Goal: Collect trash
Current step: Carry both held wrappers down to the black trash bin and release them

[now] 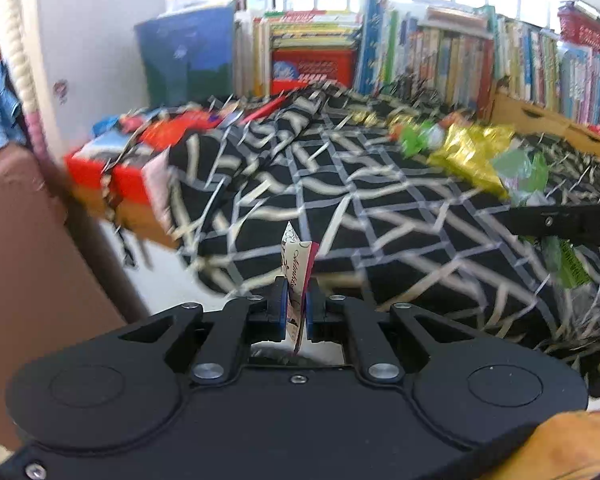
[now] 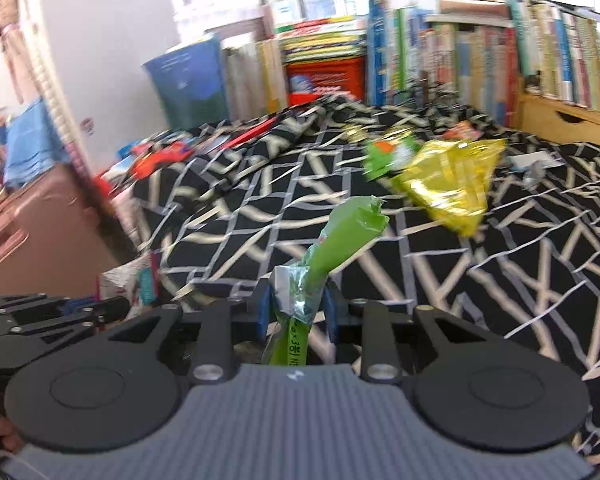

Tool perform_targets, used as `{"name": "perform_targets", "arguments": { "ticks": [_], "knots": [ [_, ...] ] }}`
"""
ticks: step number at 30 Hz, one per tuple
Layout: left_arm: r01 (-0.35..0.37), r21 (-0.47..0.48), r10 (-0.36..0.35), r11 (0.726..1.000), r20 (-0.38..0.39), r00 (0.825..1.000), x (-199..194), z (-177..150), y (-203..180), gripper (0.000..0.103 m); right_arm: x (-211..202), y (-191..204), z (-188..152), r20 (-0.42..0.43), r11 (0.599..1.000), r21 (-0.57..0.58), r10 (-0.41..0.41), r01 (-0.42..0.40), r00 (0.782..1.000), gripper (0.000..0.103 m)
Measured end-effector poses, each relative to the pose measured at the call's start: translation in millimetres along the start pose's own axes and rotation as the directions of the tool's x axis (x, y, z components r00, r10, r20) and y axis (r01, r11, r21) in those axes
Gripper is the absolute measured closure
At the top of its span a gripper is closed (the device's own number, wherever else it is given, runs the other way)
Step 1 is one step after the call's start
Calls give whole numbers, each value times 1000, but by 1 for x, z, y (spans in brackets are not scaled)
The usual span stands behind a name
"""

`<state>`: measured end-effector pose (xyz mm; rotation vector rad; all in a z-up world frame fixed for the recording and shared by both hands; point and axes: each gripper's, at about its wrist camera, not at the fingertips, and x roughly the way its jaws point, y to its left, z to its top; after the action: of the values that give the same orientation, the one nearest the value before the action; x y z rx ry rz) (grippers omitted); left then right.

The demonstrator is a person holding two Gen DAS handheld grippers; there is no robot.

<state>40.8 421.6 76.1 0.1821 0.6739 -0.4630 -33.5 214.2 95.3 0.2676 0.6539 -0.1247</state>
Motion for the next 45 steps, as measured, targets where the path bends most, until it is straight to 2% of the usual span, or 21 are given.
{"name": "perform_targets", "arguments": {
  "ticks": [10,19,21,24,29,35,42,45],
  "knots": [
    [-24,-23,20,999,-142,990,19,-49,45,95,19,69,-32,-92,989,-105,99,-108,991,71],
    [-18,-17,14,1000,-210,978,45,-57,60,94,49,97,-43,-145,977,-161,119,-142,982,71],
    [-20,-29,13,999,-218,976,48,-57,63,89,52,100,-42,-145,975,-167,120,-144,982,71],
    [-20,-19,15,1000,-246,969,56,-56,66,88,56,100,-40,-151,977,-152,124,-147,981,71],
    [-50,-34,39,998,-267,963,67,-53,75,75,65,103,-39,-176,977,-160,112,-141,978,71],
    [-80,-60,62,995,-259,964,64,-52,91,73,71,112,-41,-203,968,-180,139,-177,969,71],
    [-117,-81,95,990,-240,966,55,-48,105,68,84,128,-47,-262,952,-188,189,-242,946,71],
    [-126,-136,87,983,-263,961,53,-46,111,67,90,133,-49,-285,948,-186,199,-258,938,71]
  ]
}}
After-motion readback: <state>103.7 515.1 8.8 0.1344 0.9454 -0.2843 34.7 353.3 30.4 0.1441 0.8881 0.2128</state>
